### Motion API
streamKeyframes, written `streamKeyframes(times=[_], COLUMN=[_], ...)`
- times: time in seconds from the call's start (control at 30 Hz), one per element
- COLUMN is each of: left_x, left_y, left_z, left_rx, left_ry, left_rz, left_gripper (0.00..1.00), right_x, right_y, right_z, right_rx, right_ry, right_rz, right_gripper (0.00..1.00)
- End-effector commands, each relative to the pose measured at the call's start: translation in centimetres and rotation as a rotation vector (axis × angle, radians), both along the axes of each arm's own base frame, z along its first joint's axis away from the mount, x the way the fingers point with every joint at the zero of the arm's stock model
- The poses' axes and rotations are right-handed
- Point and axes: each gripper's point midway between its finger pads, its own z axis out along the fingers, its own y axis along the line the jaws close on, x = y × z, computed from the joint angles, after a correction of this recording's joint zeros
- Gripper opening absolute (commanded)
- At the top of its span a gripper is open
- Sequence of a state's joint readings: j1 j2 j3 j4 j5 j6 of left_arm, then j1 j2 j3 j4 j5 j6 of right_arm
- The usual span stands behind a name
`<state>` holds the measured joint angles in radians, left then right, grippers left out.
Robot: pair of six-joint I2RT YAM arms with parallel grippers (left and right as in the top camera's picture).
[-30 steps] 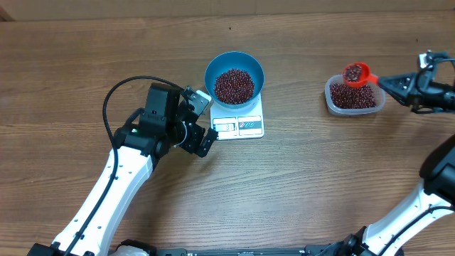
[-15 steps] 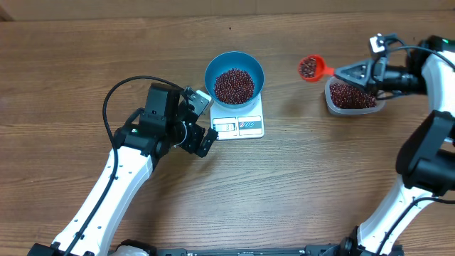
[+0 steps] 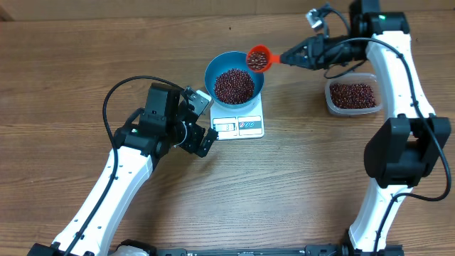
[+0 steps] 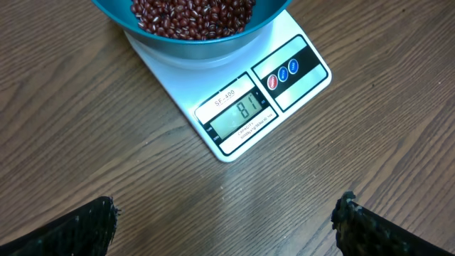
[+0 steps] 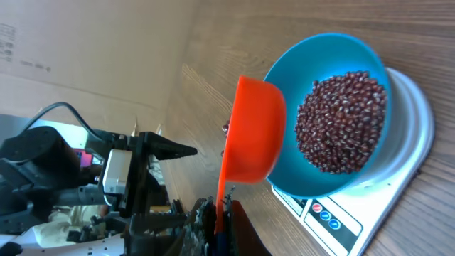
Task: Scoop item into bowl and weigh 150g on scale
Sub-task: 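Carry the filled scoop with the right gripper toward the blue bowl, then tip the red scoop over the blue bowl to pour the beans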
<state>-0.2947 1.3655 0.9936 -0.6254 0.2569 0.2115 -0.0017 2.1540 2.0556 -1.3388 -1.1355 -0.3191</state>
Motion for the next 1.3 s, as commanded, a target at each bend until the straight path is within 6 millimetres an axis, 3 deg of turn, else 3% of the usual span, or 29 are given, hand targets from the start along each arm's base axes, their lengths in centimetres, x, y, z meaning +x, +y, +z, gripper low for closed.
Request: streamKeyframes(times=[0.0,0.13,0.53,0.83,1.27], left_x=[0.0,0.0,0.0,0.0,0.0], left_y=[0.0,0.0,0.0,0.0,0.0], left_z=[-0.3,-0.3,-0.3,-0.3,-0.3], left_rx=[-0.003,-0.003,-0.003,-0.003,-0.003], left_ry=[0.012,0.012,0.012,0.012,0.012], left_rz=[0.007,0.007,0.007,0.007,0.007], left_gripper=[0.99,1.0,1.0,0.99,1.0], right_x=[0.1,0.0,1.1,2.5,1.9], right_y=[0.8,1.6,3.7,4.2,6.1], right_z=[0.7,0.5,-3.0,-2.8,-3.3], right_rx=[-0.03,-0.041,-0.339,-0.576,-0.844], right_ry=[0.013,0.02,-0.044,-0.183,-0.339], right_rz=[-0.011,-0.003,-0.036,-0.077,-0.028], right_gripper=[0.04,0.04,0.04,0.04,0.04])
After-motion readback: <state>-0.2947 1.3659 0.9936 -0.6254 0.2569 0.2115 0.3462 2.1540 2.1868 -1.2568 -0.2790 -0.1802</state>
